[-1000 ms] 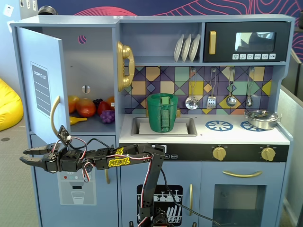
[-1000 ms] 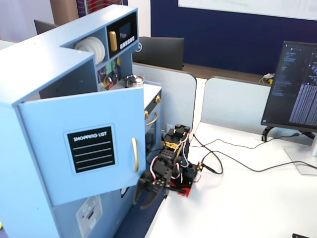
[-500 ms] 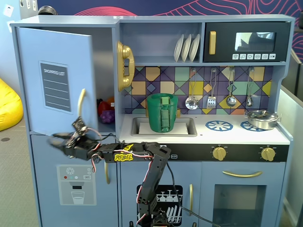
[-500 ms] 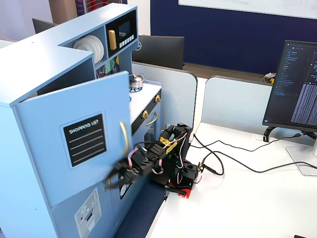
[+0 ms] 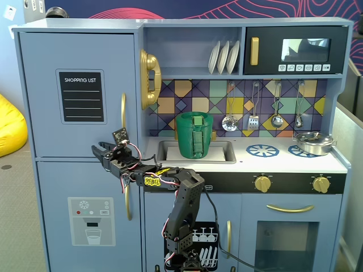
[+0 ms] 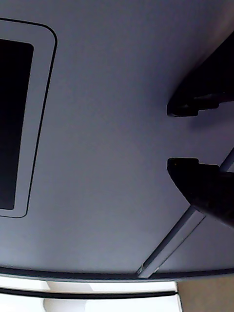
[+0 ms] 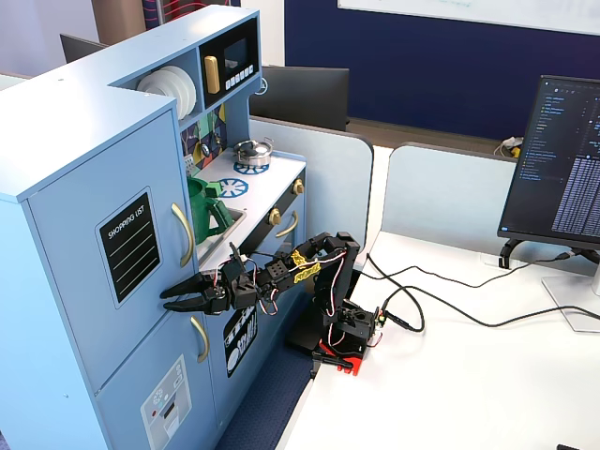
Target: Close the left cabinet door
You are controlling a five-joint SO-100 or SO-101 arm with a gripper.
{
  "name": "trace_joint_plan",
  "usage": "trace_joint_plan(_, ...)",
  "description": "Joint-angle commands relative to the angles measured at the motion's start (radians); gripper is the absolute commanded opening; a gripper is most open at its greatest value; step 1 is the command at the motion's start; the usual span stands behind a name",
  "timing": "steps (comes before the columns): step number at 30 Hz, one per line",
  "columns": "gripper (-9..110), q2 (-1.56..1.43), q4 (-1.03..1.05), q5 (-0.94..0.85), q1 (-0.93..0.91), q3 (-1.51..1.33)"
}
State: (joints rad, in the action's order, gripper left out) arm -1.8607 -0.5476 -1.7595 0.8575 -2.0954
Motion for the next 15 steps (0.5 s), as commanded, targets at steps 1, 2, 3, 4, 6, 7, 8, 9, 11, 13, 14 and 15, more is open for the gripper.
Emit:
trace_joint_plan(1,0,-0.098,0.038,0.023,-0.011,-0.011)
trace_joint_plan(2,0,-0.153,0.095,0.028,-0.003,-0.044)
trace_joint_plan(3,0,-0.216,0.156,0.028,0.002,-0.084)
trace_joint_plan(4,0,-0.284,0.227,0.031,0.003,-0.129)
trace_joint_plan(6,0,-0.431,0.399,0.043,-0.017,-0.222)
trace_joint_plan(7,0,-0.503,0.486,0.055,-0.041,-0.268)
trace_joint_plan(8,0,-0.575,0.584,0.066,-0.071,-0.307)
trace_joint_plan(9,0,-0.644,0.695,0.075,-0.106,-0.342)
trace_joint_plan(11,0,-0.772,0.942,0.074,-0.192,-0.391)
trace_joint_plan(13,0,-0.867,1.204,0.081,-0.291,-0.41)
trace_joint_plan(14,0,-0.897,1.321,0.075,-0.347,-0.419)
trace_joint_plan(15,0,-0.927,1.41,0.071,-0.403,-0.433)
